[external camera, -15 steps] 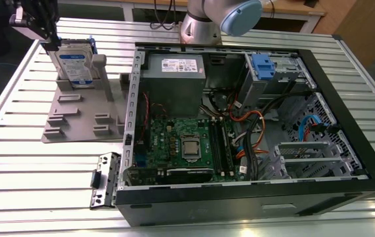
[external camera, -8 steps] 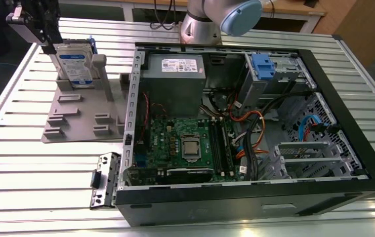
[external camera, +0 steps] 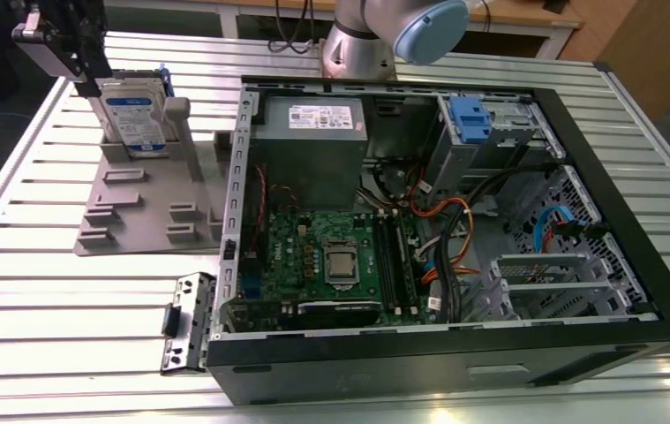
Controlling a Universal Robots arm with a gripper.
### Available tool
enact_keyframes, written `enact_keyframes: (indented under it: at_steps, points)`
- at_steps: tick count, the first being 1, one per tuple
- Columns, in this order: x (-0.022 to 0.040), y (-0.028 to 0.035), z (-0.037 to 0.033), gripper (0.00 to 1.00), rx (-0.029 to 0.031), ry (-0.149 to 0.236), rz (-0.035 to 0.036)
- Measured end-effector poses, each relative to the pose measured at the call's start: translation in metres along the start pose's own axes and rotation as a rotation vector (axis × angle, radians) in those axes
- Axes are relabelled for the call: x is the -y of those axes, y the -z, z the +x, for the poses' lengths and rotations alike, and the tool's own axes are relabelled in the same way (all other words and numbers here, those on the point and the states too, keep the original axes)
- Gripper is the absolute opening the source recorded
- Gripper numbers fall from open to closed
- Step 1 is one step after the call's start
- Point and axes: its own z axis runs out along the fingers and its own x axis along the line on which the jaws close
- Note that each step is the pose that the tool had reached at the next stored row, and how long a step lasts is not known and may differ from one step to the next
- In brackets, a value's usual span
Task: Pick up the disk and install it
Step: 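Pick up the disk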
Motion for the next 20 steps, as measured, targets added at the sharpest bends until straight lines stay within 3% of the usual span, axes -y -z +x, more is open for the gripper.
enact_keyframes:
  at_steps: [3, 11, 15, 20]
  points:
    - [0.0000, -0.0001, 0.0000, 0.47, -0.0007, 0.050, 0.0003]
    - [-0.0001, -0.0002, -0.0016, 0.47, -0.0007, 0.052, 0.0005]
    - [-0.0002, -0.0002, -0.0087, 0.47, -0.0008, 0.052, 0.0003]
    - [-0.0005, -0.0008, -0.0232, 0.47, -0.0009, 0.055, 0.0002]
